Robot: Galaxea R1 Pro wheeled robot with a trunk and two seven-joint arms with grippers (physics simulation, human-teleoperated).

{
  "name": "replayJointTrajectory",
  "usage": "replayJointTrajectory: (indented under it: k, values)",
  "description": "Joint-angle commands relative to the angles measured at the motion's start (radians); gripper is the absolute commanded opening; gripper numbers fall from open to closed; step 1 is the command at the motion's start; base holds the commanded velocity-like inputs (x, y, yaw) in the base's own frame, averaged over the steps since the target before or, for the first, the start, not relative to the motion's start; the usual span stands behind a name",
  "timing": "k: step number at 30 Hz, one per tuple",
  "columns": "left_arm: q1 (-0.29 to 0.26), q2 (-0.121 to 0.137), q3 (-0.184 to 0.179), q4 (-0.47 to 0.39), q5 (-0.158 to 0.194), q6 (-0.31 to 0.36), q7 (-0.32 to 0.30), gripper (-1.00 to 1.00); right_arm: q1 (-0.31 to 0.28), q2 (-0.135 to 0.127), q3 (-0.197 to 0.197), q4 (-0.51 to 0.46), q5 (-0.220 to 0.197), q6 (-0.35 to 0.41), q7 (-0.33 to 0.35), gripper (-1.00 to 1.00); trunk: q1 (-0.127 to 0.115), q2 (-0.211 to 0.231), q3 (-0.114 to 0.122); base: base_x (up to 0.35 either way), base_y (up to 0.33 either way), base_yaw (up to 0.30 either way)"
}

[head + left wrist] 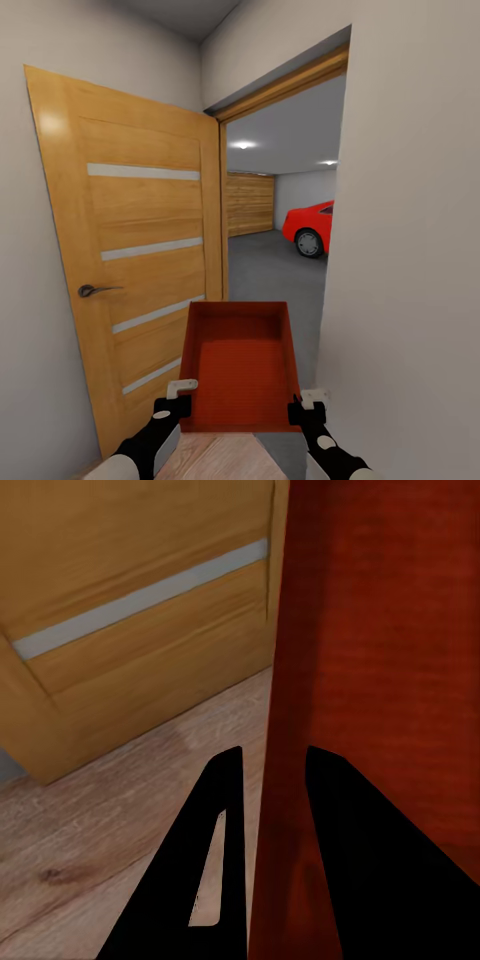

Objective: Move the two storage containers from the living room to the garage. In the garage, place one container on the floor and stack the other container on top of it (either order is fine).

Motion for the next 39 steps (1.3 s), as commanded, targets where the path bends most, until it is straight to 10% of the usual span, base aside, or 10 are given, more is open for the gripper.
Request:
replayJointTrajectory:
  k: [1,39]
  values:
    - [0.000,0.010,0.000,0.001,0.018,0.002,0.010,-1.00,-0.001,-0.005,-0.034,-0.003,0.009,-0.002,-0.009,-1.00,0.001,0.000,0.000,0.305,0.152,-0.056]
    - [0.000,0.010,0.008,0.001,0.018,0.007,0.009,-1.00,-0.001,-0.005,-0.034,-0.004,0.009,-0.004,-0.011,-1.00,0.001,0.000,0.000,0.296,0.216,-0.152]
